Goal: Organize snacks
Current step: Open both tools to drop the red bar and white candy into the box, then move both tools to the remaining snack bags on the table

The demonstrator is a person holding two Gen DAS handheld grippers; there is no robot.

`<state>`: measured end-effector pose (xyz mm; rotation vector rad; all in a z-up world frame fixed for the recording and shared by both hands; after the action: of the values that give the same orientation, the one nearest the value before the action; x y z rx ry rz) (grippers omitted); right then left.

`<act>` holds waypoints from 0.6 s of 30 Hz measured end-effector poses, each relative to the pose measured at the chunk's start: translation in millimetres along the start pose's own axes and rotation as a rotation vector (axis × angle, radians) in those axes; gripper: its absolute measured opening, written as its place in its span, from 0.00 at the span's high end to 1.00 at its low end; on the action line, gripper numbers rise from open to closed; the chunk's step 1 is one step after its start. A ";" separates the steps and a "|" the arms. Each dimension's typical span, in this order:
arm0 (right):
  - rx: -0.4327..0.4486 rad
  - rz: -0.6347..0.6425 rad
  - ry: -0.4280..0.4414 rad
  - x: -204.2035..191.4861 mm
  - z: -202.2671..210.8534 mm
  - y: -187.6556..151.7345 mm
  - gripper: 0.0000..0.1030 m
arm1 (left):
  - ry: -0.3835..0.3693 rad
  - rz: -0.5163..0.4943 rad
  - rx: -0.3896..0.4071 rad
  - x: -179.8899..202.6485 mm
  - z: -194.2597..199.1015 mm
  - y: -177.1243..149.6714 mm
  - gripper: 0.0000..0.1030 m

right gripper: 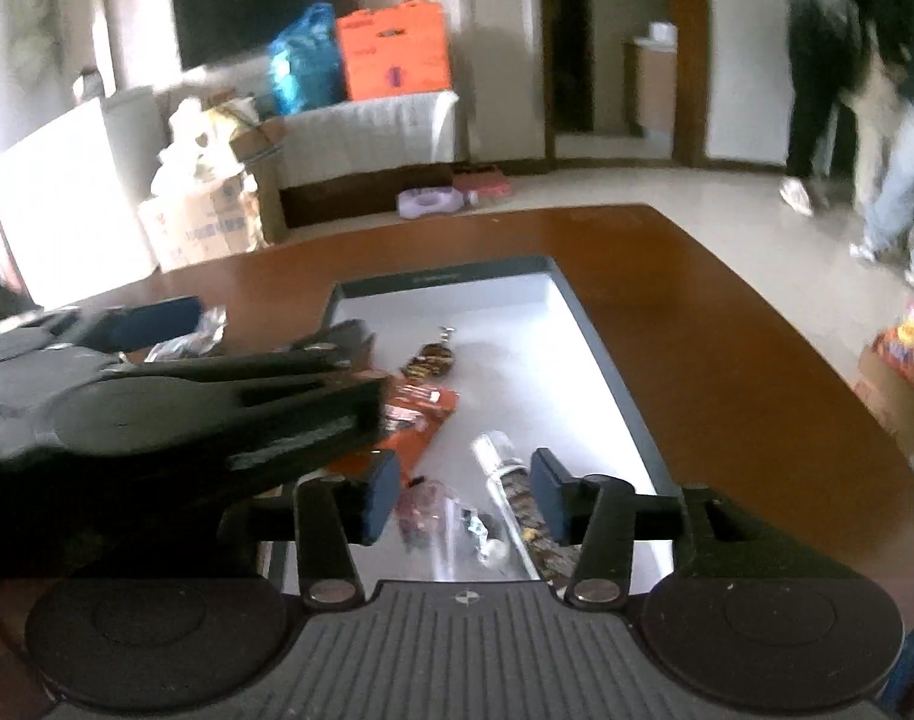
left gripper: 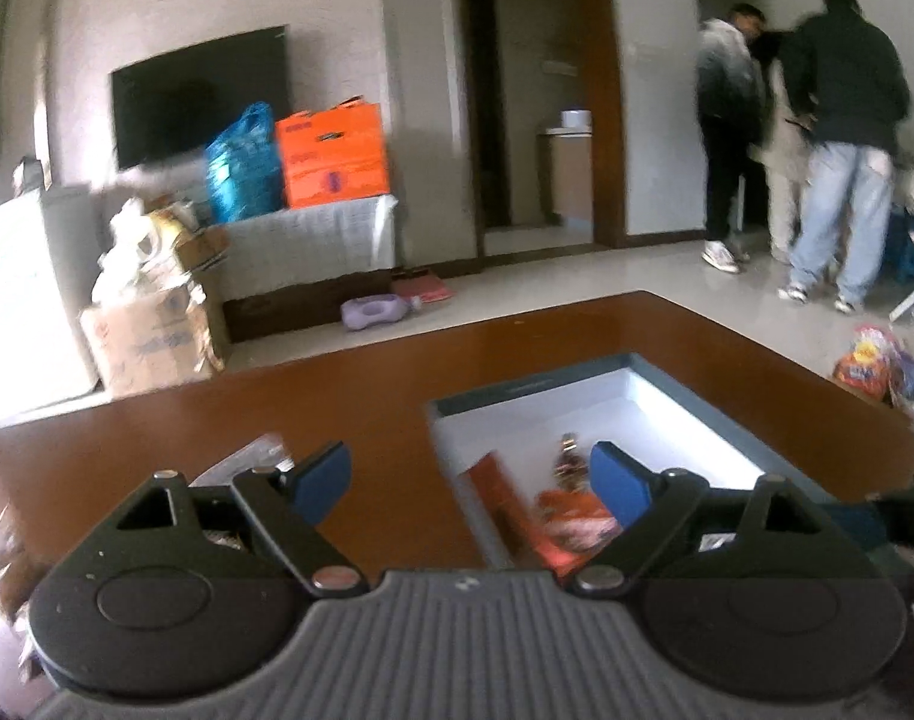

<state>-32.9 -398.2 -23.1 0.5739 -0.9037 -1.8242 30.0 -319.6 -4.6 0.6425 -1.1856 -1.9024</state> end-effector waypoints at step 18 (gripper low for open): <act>-0.058 -0.023 0.387 -145.7 0.1 9.2 0.25 | 0.365 0.097 -0.027 -237.4 102.3 -40.6 0.15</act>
<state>31.4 -267.2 -17.3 0.8666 -0.5826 -1.6746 72.4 -61.6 6.2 0.8590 -0.9378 -1.6312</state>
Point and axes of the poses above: each gripper's, at about its wrist camera, not at the fingertips, and z roughly against the way its jaws point, x to its right, y to its top, the point moved 1 cm from there along -z, roughly the way its jaws point, and after that the axes turned 6 degrees about -y, right-handed, at the moved point
